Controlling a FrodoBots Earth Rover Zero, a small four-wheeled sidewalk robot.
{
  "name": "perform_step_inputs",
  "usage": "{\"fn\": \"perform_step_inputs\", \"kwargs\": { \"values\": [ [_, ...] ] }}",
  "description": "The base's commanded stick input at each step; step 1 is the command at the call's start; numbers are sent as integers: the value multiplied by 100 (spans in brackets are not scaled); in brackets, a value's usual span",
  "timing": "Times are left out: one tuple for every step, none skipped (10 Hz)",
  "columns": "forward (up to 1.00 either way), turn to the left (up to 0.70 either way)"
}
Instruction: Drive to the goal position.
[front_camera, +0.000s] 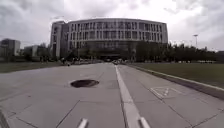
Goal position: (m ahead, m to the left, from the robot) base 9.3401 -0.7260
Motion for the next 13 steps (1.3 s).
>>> {"fn": "perform_step_inputs", "kwargs": {
  "values": [
    [70,0],
    [70,0],
    [70,0],
    [70,0],
    [70,0],
    [70,0],
    [70,0],
    [70,0],
    [70,0],
    [70,0],
    [70,0],
    [70,0],
    [70,0]
  ]
}}
